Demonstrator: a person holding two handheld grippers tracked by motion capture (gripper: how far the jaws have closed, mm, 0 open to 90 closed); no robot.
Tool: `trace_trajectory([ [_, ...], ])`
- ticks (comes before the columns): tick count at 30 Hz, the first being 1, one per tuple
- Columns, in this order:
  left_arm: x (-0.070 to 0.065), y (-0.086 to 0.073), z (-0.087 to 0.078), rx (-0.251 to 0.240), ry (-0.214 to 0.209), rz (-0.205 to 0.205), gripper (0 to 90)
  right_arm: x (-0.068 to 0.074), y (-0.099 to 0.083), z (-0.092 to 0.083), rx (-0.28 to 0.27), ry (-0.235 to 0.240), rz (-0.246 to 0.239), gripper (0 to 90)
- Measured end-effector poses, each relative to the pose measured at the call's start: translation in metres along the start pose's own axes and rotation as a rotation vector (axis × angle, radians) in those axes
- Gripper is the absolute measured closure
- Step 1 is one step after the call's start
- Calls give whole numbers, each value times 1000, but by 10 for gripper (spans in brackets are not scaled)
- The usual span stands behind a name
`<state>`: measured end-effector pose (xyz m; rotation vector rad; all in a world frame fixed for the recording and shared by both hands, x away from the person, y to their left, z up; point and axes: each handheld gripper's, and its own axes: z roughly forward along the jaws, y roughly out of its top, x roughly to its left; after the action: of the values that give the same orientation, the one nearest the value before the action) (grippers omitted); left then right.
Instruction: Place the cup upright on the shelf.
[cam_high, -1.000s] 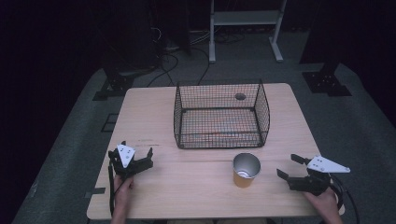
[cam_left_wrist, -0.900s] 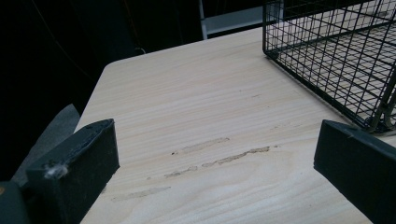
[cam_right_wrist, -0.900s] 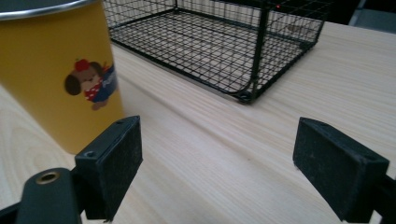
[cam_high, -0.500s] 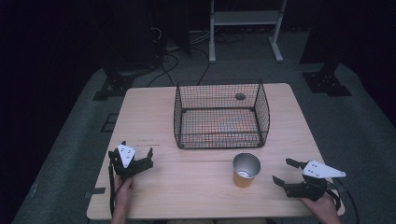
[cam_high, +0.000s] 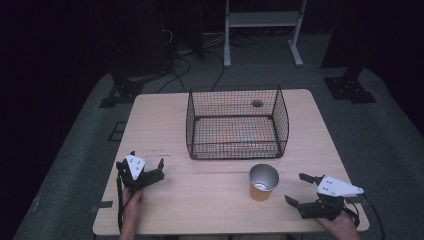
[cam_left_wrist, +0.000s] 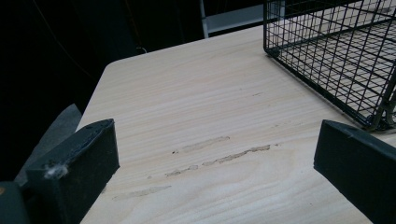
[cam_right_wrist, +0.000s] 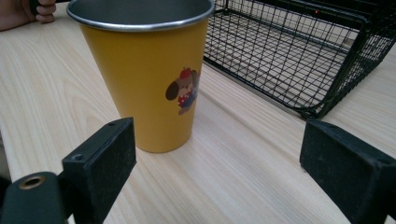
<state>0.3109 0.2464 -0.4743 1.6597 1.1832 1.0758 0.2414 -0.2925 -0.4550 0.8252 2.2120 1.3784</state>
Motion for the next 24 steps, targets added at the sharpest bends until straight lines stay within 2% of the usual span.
trace_trajectory([
  [24, 0, 0, 0, -3, 2, -2, 0, 9, 12, 18, 33, 88, 7, 76],
])
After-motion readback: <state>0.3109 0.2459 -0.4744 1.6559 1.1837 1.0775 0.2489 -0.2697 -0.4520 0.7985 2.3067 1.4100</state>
